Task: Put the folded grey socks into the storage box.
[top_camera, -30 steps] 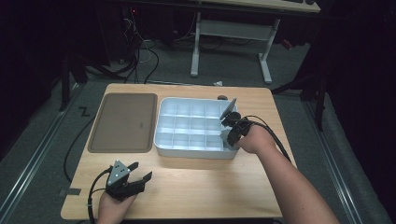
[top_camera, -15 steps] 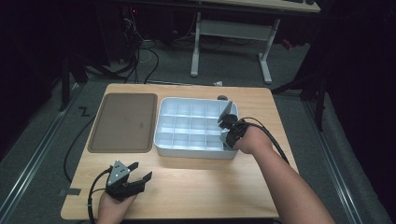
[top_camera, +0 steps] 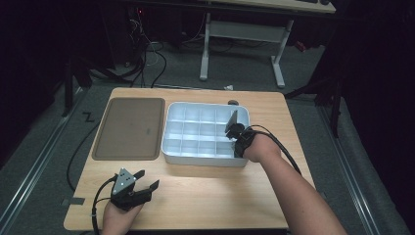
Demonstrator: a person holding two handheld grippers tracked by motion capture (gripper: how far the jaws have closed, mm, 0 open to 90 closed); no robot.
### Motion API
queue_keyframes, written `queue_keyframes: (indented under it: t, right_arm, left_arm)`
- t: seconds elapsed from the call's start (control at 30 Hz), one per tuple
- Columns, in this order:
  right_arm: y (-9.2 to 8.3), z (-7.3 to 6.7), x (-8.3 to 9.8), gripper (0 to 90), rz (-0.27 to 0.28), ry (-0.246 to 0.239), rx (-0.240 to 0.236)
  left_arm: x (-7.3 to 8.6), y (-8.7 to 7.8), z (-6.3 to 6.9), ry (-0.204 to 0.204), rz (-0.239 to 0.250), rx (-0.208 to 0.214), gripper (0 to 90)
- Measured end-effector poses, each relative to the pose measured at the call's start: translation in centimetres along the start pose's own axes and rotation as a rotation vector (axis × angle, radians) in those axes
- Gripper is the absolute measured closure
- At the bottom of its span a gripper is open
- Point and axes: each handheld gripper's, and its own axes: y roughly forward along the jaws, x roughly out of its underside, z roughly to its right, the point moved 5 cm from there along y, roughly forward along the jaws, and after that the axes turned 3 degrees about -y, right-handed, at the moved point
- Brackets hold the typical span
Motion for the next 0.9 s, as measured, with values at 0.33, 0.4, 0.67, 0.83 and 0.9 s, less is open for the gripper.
queue_keyframes:
  t: [0.33, 0.4, 0.67, 0.83, 0.9]
  right_arm:
    - [1.1, -0.3, -0.3, 73.1, -0.051, -0.024, 0.015]
    - [1.2, -0.3, -0.3, 73.0, -0.053, -0.019, 0.015]
    - [1.3, -0.2, -0.3, 70.9, -0.043, -0.016, 0.009]
    - [0.9, -0.1, 0.0, 67.6, -0.022, 0.007, -0.011]
    - [0.6, 0.1, 0.1, 65.7, -0.007, 0.004, -0.021]
  left_arm:
    - [0.0, 0.0, -0.1, -0.002, 0.001, -0.001, 33.0]
    - [0.0, 0.0, -0.1, -0.002, 0.001, -0.002, 33.1]
    - [0.0, 0.0, -0.2, -0.004, 0.001, 0.0, 33.2]
    - [0.0, 0.1, -0.1, -0.004, -0.004, 0.001, 33.2]
    - [0.1, 0.1, -0.1, -0.002, -0.006, 0.003, 33.2]
